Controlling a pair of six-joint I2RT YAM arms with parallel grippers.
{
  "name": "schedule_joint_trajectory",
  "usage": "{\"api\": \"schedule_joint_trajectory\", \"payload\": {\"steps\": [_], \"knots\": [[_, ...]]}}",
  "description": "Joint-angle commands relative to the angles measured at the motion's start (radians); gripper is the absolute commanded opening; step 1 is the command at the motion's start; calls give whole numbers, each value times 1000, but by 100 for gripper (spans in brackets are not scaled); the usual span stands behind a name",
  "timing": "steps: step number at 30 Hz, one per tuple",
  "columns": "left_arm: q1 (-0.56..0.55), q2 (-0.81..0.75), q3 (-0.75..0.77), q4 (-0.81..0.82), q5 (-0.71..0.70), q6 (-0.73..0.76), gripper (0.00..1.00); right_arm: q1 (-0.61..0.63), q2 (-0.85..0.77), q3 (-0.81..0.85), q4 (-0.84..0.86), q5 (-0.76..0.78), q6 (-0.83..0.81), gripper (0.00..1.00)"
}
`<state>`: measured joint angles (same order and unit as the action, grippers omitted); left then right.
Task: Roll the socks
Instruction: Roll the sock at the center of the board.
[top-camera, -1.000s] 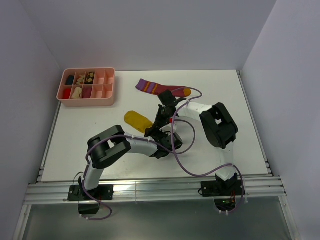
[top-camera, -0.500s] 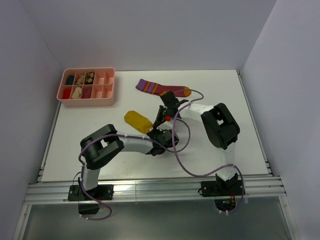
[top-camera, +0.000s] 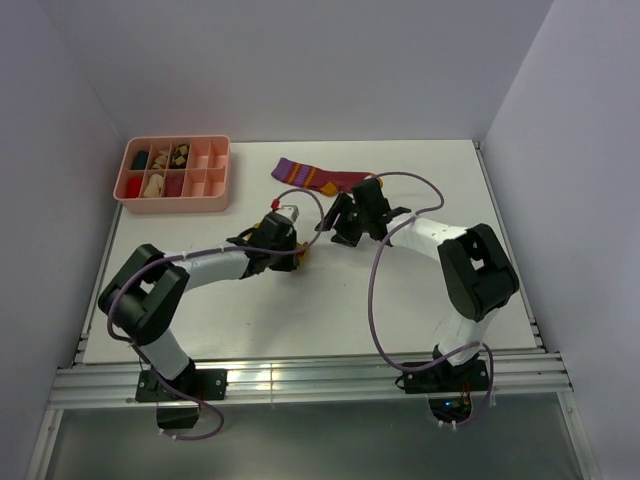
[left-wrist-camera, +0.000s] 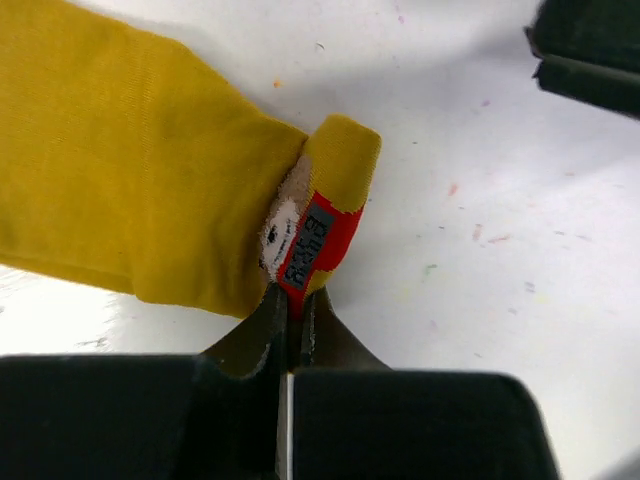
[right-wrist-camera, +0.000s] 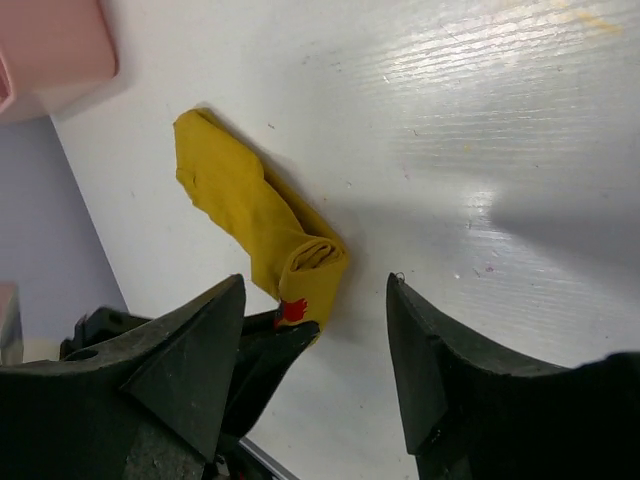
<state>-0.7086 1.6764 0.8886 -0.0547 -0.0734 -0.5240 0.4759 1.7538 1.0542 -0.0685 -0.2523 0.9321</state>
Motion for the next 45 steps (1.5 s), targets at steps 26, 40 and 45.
{"api": "schedule_joint_trajectory", "payload": {"steps": [26, 40, 45], "knots": [[256, 241, 15, 58, 587, -266, 1, 119, 104, -26, -37, 133, 99, 55], [173, 122, 124, -91, 303, -151, 37, 110, 208, 205, -382, 216, 10, 0], [31, -27, 105, -100, -65, 1, 51, 101, 272, 315, -479, 182, -42, 0]]}}
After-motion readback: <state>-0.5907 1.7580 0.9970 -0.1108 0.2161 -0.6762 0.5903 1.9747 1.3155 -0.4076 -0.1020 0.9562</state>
